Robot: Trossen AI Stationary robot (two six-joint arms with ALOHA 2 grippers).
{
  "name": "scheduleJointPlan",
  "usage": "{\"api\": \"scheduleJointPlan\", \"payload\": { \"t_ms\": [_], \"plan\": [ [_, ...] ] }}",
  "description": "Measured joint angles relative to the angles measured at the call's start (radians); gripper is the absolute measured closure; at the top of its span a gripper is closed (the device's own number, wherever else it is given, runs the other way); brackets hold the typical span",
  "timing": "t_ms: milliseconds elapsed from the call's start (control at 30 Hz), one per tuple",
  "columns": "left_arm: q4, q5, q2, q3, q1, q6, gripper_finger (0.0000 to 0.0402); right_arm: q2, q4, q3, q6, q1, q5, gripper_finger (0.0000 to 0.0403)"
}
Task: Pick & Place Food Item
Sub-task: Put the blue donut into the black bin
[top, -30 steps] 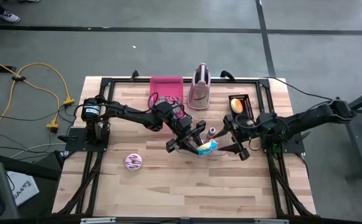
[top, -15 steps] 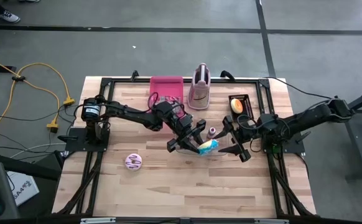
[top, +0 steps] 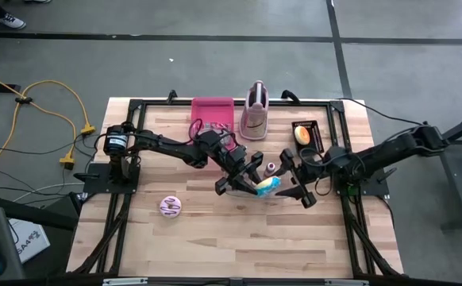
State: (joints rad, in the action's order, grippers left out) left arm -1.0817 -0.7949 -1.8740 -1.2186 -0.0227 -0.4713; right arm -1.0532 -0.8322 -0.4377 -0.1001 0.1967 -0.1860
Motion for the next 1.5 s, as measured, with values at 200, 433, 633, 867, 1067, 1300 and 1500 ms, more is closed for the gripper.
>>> {"api": "scheduleJointPlan", "payload": {
  "t_ms": [200, 433, 633, 867, 1067, 1300, 1500],
  "plan": [
    [0.000, 0.008, 0.000, 0.000, 0.000, 0.000, 0.0273, -0.044, 0.001, -0.057, -0.008, 0.000, -0.054, 0.0172],
    [0.003, -0.006, 0.000, 0.000, 0.000, 0.000, 0.0273, -0.070, 0.024, -0.089, -0.008, 0.000, -0.060, 0.0172],
    [0.004, -0.029, 0.000, 0.000, 0.000, -0.007, 0.0273, -0.063, 0.070, -0.089, -0.012, 0.004, -0.060, 0.0172],
    [0.000, -0.057, 0.000, 0.000, 0.002, -0.027, 0.0273, -0.063, 0.087, -0.089, -0.011, 0.027, -0.057, 0.0172],
    [-0.003, -0.060, 0.000, 0.000, 0.002, -0.058, 0.0273, -0.063, 0.105, -0.089, -0.011, 0.027, -0.057, 0.0172],
    [-0.003, -0.067, 0.000, 0.000, 0.002, -0.060, 0.0273, -0.063, 0.119, -0.089, -0.011, 0.027, -0.056, 0.0204],
    [-0.004, -0.074, 0.000, 0.000, 0.002, -0.060, 0.0273, -0.063, 0.119, -0.089, -0.011, 0.027, -0.056, 0.0238]
  ]
}}
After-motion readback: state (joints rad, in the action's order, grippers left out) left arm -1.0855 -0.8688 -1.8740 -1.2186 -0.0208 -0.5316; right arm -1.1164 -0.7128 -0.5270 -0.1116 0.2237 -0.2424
